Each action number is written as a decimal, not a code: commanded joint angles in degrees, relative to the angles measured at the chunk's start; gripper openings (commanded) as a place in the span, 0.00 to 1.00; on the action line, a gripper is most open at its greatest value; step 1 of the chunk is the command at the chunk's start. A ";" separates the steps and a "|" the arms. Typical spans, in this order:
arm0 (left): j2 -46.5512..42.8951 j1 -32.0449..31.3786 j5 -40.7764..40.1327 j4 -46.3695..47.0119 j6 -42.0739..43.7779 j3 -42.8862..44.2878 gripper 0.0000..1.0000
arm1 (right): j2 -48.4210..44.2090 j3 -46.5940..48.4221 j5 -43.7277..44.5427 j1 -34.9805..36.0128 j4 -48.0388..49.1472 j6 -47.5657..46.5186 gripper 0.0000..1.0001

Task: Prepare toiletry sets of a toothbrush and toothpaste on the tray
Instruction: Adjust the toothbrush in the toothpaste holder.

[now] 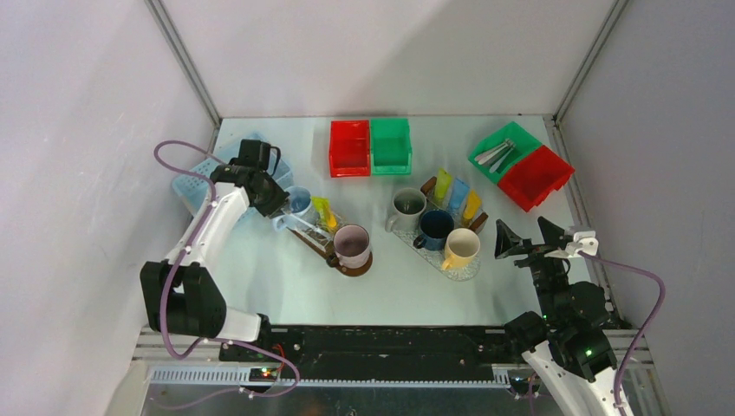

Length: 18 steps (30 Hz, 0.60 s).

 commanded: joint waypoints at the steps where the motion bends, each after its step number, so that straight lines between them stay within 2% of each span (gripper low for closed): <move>1: -0.76 0.44 0.58 0.56 -1.42 0.49 0.22 | -4.79 0.00 0.14 0.33 1.88 -1.01 0.99; 11: -4.77 0.44 -3.07 1.12 -2.61 -0.57 0.02 | -4.77 0.04 0.05 0.34 1.90 -0.98 0.99; 18: -9.94 0.38 -4.77 4.38 -5.51 -3.74 0.00 | -4.67 -0.05 -0.04 0.32 1.97 -0.99 0.99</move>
